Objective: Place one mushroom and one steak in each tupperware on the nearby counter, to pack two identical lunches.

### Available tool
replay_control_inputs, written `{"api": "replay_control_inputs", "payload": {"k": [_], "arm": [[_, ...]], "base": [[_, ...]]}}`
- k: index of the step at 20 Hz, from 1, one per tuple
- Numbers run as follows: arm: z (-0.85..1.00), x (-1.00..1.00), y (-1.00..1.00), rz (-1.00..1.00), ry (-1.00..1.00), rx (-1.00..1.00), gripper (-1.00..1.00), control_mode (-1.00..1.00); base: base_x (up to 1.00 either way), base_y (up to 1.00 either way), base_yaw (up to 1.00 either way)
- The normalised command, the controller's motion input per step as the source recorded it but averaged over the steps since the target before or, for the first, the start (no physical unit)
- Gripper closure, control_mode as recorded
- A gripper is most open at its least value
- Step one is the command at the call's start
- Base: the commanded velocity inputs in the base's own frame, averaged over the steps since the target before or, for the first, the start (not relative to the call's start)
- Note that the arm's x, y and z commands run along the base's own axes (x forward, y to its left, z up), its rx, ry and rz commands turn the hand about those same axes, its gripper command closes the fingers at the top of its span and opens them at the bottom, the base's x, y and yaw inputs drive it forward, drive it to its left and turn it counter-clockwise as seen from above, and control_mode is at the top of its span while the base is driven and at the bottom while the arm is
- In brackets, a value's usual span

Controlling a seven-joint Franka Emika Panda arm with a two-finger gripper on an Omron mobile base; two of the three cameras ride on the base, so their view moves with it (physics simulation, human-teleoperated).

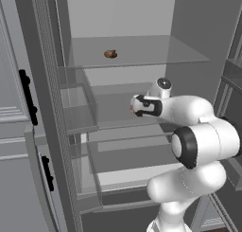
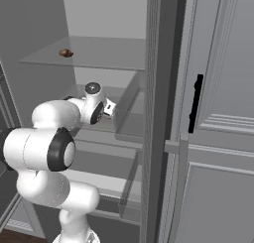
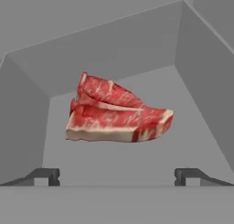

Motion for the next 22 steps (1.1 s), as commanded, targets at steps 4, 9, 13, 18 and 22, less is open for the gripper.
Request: {"api": "replay_control_inputs", "payload": {"k": [4, 9, 13, 18, 22], "arm": [[-0.19, 0.62, 0.0, 0.0, 0.0, 0.0, -1.0, -1.0], [0.0, 0.83, 0.0, 0.0, 0.0, 0.0, -1.0, -1.0], [0.0, 0.72, -0.06, 0.0, 0.01, 0.0, -1.0, -1.0], [-0.18, 0.07, -0.08, 0.0, 0.07, 0.05, -1.0, -1.0], [-0.59, 0.0, 0.0, 0.0, 0.12, 0.02, -1.0, -1.0]], "base": [[0.0, 0.0, 0.0], [0.0, 0.0, 0.0], [0.0, 0.0, 0.0], [0.0, 0.0, 0.0], [0.0, 0.0, 0.0]]}}
